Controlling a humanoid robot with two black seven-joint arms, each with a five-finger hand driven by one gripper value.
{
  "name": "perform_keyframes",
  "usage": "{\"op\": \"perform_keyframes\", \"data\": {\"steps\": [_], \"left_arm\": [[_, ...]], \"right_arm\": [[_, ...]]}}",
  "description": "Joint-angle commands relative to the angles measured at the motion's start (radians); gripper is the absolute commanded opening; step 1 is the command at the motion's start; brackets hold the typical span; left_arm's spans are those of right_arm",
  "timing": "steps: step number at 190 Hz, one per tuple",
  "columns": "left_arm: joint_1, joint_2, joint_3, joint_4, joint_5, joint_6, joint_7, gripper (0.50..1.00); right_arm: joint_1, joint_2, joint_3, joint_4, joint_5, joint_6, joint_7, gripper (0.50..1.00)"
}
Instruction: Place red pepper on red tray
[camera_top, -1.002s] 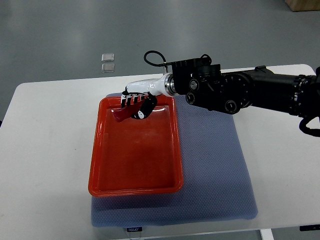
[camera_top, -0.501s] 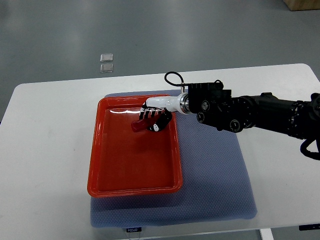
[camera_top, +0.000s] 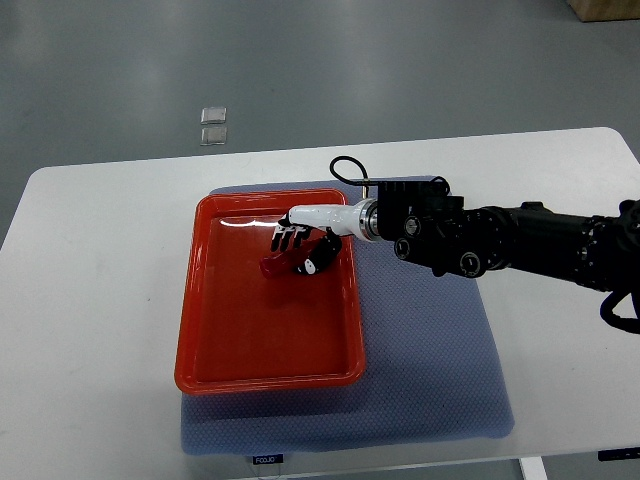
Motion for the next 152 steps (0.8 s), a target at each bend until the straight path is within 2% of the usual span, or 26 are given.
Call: {"op": "perform_keyframes", "data": {"steps": [1, 10, 43, 68, 86, 118, 132, 152], "left_arm": [[0.0, 0.0, 0.0, 0.0, 0.0, -0.001, 0.0, 1.0], [0.0, 0.0, 0.0, 0.0, 0.0, 0.001, 0.0, 1.0], [0.0, 0.0, 0.0, 0.0, 0.0, 0.001, 0.0, 1.0], [0.0, 0.0, 0.0, 0.0, 0.0, -0.001, 0.0, 1.0], [0.0, 0.0, 0.0, 0.0, 0.0, 0.001, 0.0, 1.0], [0.0, 0.0, 0.001, 0.0, 0.0, 0.001, 0.0, 1.0], [0.0, 0.0, 0.001, 0.0, 0.0, 0.001, 0.0, 1.0], [0.0, 0.0, 0.001, 0.0, 0.0, 0.001, 0.0, 1.0]], "right_arm": [[-0.002, 0.0, 0.005, 0.0, 0.0, 0.0, 0.001, 0.829], [-0.002, 0.0, 0.023, 0.0, 0.0, 0.0, 0.001, 0.858], [-0.008, 0.0, 0.167, -0.001, 0.006, 0.001, 0.003, 0.86], [-0.048, 0.0, 0.367, -0.003, 0.071, -0.003, 0.006, 0.86], [-0.118, 0.0, 0.551, -0.003, 0.14, -0.028, 0.015, 0.86], [-0.304, 0.0, 0.972, -0.001, 0.262, -0.038, 0.099, 0.86], [-0.376, 0.0, 1.141, -0.001, 0.341, -0.035, 0.102, 0.86], [-0.436, 0.0, 1.267, -0.001, 0.443, -0.029, 0.102, 0.862]]}}
